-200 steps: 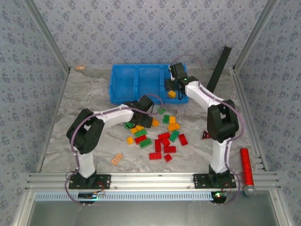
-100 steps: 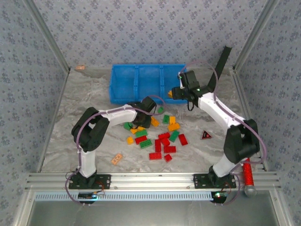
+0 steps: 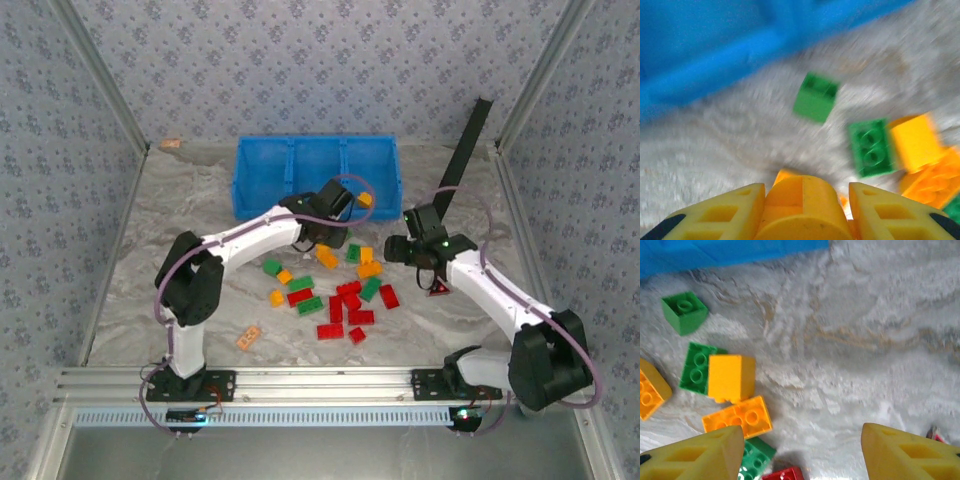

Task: Sort the legos into containers by color
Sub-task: Pick up the lego from the center of the table, then place the lego in the container.

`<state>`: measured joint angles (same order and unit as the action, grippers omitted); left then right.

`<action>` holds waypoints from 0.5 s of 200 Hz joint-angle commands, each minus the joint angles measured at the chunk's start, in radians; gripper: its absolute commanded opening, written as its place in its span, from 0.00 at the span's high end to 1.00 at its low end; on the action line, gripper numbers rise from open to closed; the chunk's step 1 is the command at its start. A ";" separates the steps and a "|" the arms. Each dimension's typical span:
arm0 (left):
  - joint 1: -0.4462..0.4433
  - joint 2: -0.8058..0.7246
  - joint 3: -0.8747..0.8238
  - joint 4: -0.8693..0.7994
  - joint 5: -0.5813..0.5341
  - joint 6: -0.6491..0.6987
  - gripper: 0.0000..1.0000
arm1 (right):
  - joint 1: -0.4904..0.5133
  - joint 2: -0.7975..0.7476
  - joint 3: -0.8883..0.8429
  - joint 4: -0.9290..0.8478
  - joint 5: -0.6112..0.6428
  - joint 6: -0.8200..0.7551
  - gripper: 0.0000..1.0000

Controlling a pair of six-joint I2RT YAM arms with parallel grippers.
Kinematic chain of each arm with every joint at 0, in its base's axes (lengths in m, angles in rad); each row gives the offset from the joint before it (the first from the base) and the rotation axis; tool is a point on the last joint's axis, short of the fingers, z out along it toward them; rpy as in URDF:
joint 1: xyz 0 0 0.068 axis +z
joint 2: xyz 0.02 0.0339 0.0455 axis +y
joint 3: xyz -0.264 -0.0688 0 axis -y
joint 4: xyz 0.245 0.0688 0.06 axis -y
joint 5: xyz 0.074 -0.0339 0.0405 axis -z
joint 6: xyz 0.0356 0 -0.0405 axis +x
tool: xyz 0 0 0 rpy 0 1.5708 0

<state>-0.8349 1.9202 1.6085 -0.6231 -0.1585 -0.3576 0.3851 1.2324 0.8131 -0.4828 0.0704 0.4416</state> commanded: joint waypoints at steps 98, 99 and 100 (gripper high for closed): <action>-0.013 0.481 0.874 -0.204 -0.080 0.157 0.73 | 0.073 -0.130 -0.156 0.084 -0.001 0.053 0.35; -0.013 0.486 0.882 -0.206 -0.082 0.157 0.73 | 0.073 -0.131 -0.157 0.085 -0.001 0.053 0.35; -0.014 0.492 0.891 -0.208 -0.084 0.157 0.73 | 0.074 -0.131 -0.158 0.085 0.000 0.053 0.35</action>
<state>-0.8448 2.2974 2.3402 -0.7258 -0.2058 -0.2386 0.4435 1.1343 0.6765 -0.4252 0.0593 0.4866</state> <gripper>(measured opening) 0.411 0.649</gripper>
